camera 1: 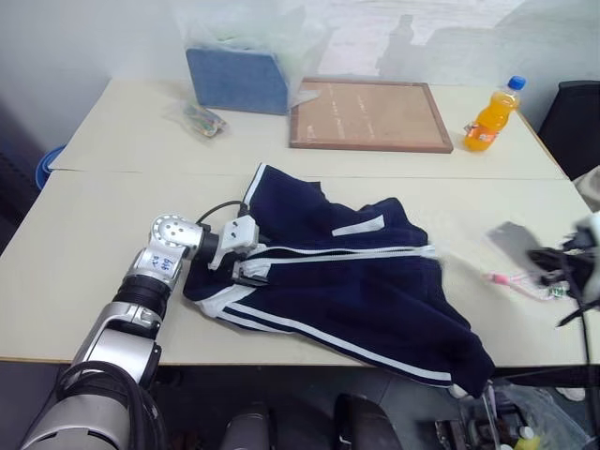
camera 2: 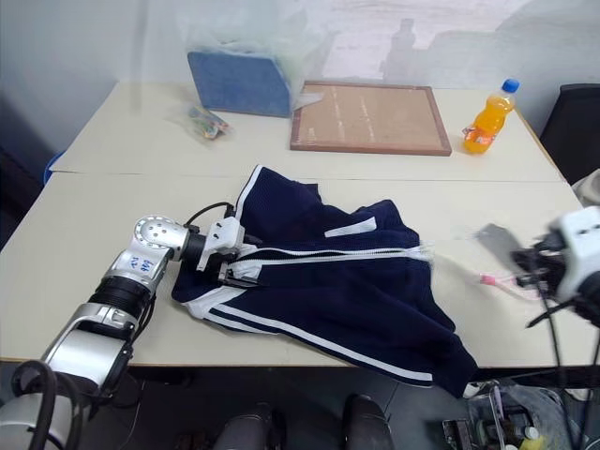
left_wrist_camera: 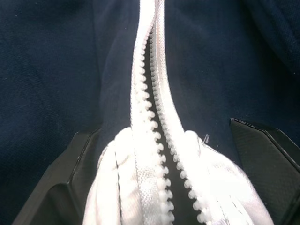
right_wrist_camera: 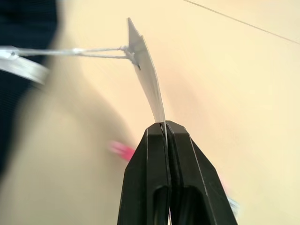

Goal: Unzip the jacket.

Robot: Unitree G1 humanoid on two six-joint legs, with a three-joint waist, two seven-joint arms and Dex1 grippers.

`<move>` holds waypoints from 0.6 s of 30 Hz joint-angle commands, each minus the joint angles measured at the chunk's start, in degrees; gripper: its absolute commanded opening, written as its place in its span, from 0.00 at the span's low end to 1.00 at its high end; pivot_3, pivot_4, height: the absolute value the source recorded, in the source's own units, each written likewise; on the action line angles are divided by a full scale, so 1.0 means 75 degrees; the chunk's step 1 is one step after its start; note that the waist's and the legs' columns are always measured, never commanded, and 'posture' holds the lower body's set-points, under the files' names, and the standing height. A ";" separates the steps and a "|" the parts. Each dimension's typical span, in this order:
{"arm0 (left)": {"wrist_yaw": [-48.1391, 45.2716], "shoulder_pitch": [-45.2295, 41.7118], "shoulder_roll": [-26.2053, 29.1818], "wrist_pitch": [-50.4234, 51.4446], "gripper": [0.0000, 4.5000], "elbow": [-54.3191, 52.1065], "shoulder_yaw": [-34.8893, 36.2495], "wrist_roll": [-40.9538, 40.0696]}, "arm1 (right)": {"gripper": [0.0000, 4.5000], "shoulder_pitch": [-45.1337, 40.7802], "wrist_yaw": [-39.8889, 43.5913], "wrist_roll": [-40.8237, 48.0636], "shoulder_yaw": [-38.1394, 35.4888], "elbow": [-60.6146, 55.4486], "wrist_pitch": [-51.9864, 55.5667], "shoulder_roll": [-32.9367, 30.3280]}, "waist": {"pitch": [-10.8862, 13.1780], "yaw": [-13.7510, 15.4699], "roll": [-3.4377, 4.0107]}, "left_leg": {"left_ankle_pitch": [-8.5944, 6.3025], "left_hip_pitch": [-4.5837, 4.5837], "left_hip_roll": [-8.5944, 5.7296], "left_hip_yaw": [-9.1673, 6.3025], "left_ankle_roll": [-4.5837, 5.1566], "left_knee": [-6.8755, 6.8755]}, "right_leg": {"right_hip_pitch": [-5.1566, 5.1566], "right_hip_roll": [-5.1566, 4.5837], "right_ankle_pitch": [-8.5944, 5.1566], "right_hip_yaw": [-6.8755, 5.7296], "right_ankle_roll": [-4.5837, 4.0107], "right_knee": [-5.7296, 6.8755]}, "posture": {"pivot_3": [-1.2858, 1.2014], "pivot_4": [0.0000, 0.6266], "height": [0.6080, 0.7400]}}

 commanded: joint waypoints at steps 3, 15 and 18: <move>0.0023 0.0196 0.0256 0.0025 0.94 0.0009 0.0084 0.0184 | 0.01 -0.0291 0.0212 -0.0029 -0.0417 0.1047 -0.0601 -0.0529 | -0.0001 -0.0042 0.0002 | 0.0001 0.0004 0.0002 0.0002 0.0001 -0.0003 | 0.0000 0.0000 0.0000 0.0004 0.0000 0.0001 | 0.52 0.24 1.00; 0.0099 0.0494 0.0448 0.0393 0.94 -0.0715 0.0292 0.0095 | 0.01 -0.2838 0.0075 -0.0364 0.1739 0.2953 -0.1491 -0.0630 | -0.0005 -0.0190 0.0011 | 0.0003 -0.0001 0.0003 0.0002 -0.0001 -0.0006 | -0.0007 -0.0002 0.0000 0.0003 0.0000 0.0002 | 0.52 0.24 1.00; 0.0102 0.0534 0.0453 0.0440 0.94 -0.0803 0.0309 0.0071 | 0.01 -0.3181 0.0040 -0.0536 0.1712 0.3755 -0.1813 -0.0871 | -0.0005 -0.0164 0.0011 | 0.0003 -0.0006 0.0004 -0.0002 -0.0001 -0.0008 | -0.0007 -0.0002 0.0000 -0.0004 0.0000 -0.0003 | 0.52 0.24 1.00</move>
